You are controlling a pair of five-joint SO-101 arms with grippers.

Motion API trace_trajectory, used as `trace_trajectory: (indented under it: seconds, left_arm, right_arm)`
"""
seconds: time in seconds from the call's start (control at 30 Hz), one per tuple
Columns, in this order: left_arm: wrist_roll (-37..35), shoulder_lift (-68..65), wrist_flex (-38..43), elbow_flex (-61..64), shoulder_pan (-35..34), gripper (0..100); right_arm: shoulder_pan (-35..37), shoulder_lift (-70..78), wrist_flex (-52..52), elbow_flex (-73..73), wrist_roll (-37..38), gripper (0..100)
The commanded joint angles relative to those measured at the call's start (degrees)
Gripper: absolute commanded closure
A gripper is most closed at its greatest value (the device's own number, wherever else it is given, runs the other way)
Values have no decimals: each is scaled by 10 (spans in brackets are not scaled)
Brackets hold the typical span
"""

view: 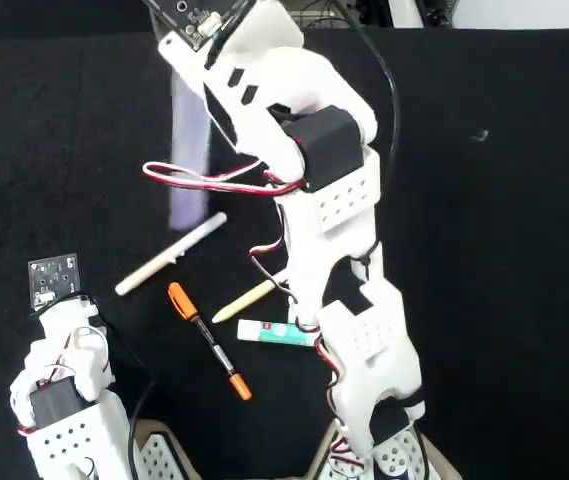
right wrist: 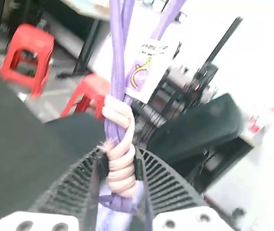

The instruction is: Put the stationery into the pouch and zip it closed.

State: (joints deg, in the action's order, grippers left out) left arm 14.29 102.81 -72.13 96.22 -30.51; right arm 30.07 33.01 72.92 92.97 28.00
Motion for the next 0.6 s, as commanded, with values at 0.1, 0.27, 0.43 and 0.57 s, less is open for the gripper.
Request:
trace_trajectory:
  seconds: [0.1, 0.27, 0.43, 0.57]
  left_arm:
    - [-6, -1, -1, 13, -3, 970]
    - [-6, -1, -1, 13, -3, 970]
    - [-6, -1, -1, 13, -3, 970]
    - [-6, -1, -1, 13, -3, 970]
  right_arm:
    - [-56, -11, -7, 15, 1, 987]
    - [-85, 27, 121, 22, 1, 987]
    - [-143, 63, 255, 22, 1, 987]
    - [-205, 86, 274, 22, 1, 987]
